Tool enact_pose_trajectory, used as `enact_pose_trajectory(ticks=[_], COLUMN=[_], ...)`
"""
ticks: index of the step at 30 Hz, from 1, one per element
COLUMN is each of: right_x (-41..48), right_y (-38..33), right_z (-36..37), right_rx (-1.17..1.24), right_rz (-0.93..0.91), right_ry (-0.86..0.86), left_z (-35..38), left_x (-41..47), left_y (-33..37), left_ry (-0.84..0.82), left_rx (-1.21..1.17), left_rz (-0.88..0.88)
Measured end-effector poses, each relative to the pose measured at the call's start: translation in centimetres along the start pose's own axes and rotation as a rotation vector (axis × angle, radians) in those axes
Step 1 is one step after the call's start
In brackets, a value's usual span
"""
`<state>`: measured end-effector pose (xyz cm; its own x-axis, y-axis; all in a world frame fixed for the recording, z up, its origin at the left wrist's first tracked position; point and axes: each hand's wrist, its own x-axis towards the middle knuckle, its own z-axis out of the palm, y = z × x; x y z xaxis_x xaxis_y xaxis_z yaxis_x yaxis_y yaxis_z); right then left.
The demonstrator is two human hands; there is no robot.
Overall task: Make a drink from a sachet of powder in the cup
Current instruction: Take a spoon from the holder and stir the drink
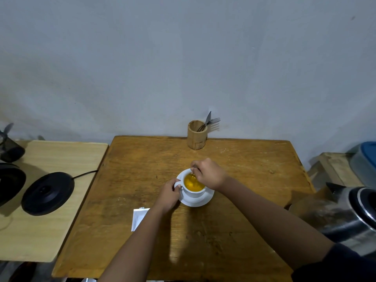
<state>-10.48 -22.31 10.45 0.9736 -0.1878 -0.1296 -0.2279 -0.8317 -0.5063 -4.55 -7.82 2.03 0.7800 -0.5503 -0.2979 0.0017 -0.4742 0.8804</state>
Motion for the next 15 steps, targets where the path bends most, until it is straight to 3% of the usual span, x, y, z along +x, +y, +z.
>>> enact_pose_trajectory(ticks=[5,15], right_x=[-0.4,-0.4], right_y=[0.5,-0.6], right_z=[-1.0,0.1], right_rx=[-0.037,0.021], right_rz=[0.052,-0.04], right_ry=[-0.032,-0.048], left_z=[0.1,0.0], left_x=[0.0,0.3], left_y=[0.0,-0.3], left_ry=[0.003,-0.009], left_rx=[0.035,0.073], left_rz=[-0.009,-0.015])
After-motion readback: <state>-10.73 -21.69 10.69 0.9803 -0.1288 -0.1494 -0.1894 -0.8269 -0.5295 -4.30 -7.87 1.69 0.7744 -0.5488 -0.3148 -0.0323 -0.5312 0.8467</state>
